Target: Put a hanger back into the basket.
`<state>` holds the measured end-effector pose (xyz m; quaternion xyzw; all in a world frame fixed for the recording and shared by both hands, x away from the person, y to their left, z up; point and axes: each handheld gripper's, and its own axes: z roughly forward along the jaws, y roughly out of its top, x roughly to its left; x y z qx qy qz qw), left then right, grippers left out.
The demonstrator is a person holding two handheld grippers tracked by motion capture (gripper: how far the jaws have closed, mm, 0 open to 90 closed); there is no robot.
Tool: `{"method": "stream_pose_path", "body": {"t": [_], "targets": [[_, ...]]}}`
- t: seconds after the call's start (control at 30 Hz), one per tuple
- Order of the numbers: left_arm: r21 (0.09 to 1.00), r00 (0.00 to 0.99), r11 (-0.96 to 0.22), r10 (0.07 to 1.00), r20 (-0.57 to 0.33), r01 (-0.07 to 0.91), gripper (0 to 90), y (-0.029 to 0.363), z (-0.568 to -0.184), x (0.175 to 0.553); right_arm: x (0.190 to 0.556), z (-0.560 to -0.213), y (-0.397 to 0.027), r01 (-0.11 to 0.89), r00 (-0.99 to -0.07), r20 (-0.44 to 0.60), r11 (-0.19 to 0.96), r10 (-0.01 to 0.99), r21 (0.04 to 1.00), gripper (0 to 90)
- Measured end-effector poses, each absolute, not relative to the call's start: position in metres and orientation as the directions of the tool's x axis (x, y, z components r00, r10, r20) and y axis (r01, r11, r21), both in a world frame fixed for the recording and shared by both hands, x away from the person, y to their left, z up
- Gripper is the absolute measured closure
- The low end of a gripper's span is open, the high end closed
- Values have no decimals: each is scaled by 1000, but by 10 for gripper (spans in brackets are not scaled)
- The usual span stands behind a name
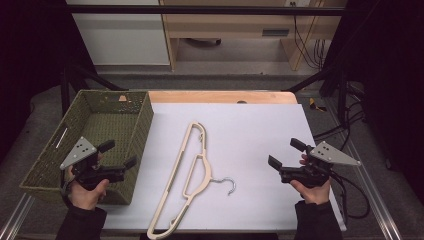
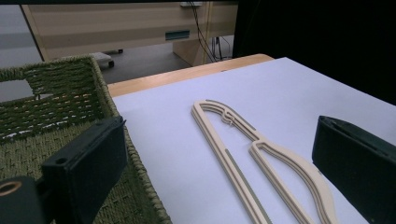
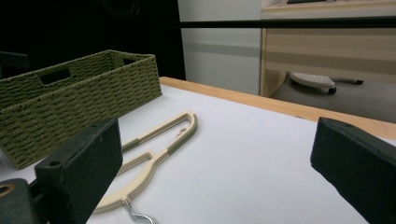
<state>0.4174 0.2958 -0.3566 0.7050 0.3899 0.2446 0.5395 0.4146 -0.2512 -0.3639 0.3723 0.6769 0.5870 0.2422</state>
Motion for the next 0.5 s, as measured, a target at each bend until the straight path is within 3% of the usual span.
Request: {"method": "stream_pose_path", "body": {"t": [0.5], "targets": [[950, 565, -131, 823, -55, 285, 37, 300, -360, 417, 425, -363, -224, 213, -666, 60, 112, 744, 971, 68]]}}
